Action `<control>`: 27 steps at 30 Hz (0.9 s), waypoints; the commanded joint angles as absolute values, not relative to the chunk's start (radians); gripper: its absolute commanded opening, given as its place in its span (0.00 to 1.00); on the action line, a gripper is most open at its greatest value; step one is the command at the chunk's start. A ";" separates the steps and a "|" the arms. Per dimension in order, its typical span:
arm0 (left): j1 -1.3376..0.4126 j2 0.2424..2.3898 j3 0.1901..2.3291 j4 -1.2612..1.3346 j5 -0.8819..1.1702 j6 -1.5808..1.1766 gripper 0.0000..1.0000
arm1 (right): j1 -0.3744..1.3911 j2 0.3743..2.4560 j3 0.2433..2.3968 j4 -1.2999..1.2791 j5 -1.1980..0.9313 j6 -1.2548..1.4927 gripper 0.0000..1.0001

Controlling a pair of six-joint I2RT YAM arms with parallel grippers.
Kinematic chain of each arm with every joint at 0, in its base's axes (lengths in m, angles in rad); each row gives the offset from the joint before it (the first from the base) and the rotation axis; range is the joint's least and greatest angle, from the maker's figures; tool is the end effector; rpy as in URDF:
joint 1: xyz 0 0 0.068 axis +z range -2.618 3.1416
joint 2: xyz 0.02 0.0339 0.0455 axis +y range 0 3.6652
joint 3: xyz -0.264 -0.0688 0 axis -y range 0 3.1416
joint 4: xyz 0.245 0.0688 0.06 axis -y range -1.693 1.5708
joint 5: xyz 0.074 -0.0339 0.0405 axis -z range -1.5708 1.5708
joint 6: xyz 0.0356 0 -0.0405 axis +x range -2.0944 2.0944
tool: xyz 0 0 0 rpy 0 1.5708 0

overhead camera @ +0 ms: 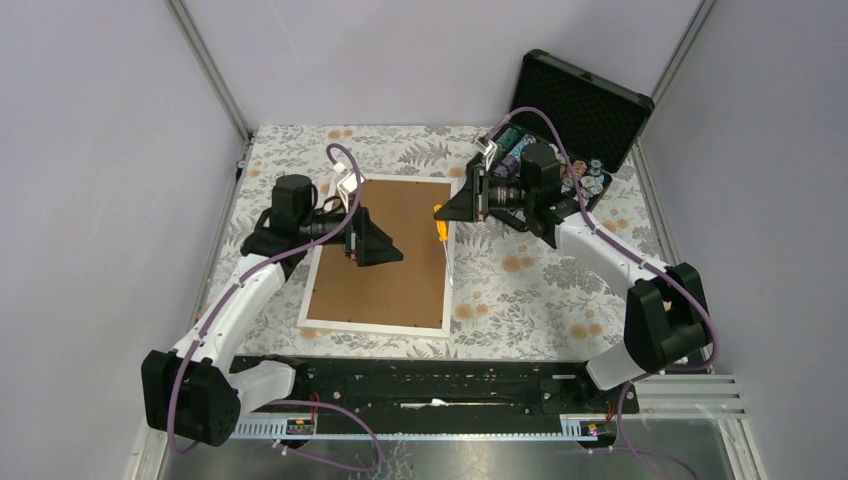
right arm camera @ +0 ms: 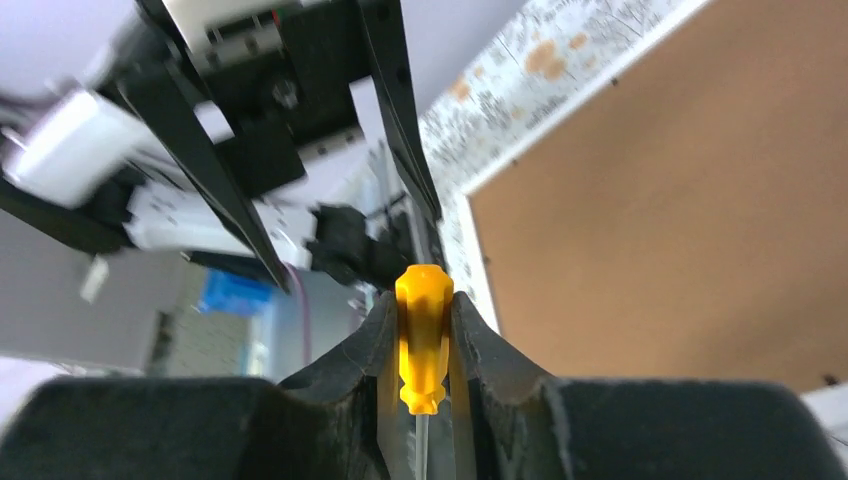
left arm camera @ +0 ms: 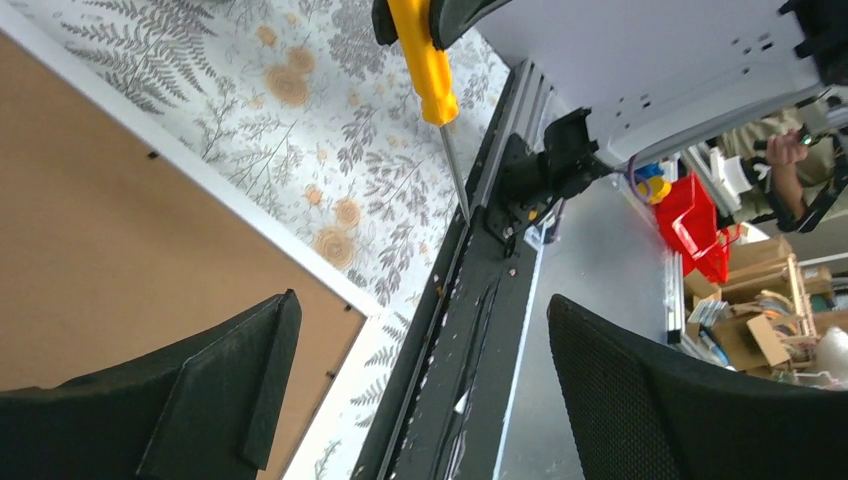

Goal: Take the photo out of the frame
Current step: Pick up the screwdriver from the center of the board.

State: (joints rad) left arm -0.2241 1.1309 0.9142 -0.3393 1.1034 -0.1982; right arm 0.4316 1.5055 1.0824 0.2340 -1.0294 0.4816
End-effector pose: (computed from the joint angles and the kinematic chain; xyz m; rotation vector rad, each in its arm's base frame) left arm 0.2233 -0.0835 0.3108 0.6986 1.9585 -1.4132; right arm 0.2974 0.1706 0.3137 -0.7761 1.7741 1.5298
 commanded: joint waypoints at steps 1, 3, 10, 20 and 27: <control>-0.258 1.128 0.910 -0.054 1.043 -0.416 0.95 | 0.450 1.539 1.094 0.634 -0.983 0.992 0.00; -0.285 1.145 0.920 -0.042 1.032 -0.430 0.93 | 0.469 1.535 1.099 0.625 -0.946 0.984 0.00; -0.384 1.186 0.944 -0.006 0.976 -0.487 0.78 | 0.541 1.528 1.129 0.527 -0.899 0.897 0.00; -0.392 1.219 0.916 0.168 1.004 -0.672 0.23 | 0.571 1.550 1.195 0.467 -0.858 0.840 0.00; -0.374 1.198 0.902 0.234 1.012 -0.752 0.00 | 0.563 1.551 1.308 0.301 -0.832 0.713 0.93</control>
